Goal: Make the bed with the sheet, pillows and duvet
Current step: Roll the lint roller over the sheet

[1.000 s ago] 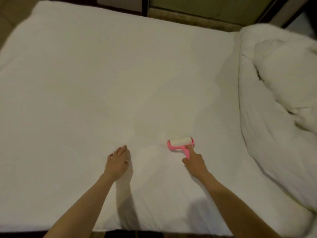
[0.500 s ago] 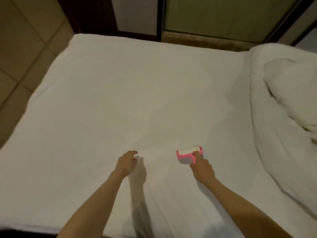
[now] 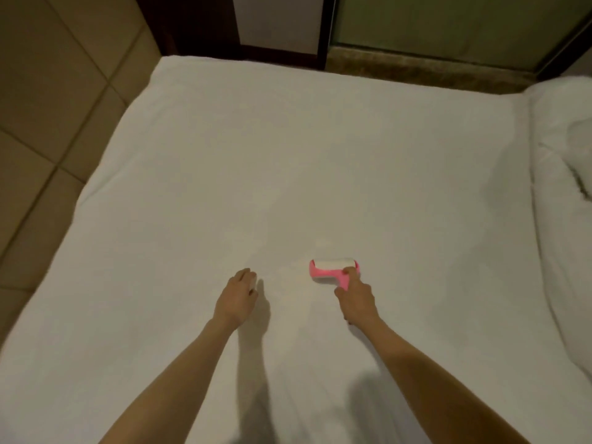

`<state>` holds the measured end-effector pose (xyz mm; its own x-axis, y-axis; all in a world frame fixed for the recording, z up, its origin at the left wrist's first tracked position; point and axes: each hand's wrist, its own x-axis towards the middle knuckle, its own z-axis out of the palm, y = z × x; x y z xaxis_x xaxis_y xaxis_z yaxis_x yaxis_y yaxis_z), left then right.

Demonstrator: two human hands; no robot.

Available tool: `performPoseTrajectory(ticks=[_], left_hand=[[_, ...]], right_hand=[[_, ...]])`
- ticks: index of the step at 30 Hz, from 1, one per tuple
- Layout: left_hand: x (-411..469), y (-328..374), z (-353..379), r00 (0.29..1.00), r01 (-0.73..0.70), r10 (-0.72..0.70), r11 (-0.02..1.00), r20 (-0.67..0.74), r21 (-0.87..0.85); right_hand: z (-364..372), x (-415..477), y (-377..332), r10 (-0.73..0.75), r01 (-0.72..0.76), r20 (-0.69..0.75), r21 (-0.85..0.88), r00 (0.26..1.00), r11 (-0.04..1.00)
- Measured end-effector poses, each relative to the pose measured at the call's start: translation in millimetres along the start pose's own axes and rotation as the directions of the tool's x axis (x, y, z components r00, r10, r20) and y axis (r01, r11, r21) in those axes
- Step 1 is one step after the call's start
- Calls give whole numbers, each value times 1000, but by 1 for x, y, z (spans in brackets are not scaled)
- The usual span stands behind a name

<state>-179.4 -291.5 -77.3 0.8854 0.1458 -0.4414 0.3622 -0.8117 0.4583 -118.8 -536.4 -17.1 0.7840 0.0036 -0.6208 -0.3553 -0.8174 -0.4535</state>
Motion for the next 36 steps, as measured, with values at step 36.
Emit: performPoseTrajectory(ticks=[36], left_hand=[[281,-54,-27,855,325,-254,942,-453,86]], right_hand=[[-93,451,-285,-170,226,-378,110,910,968]])
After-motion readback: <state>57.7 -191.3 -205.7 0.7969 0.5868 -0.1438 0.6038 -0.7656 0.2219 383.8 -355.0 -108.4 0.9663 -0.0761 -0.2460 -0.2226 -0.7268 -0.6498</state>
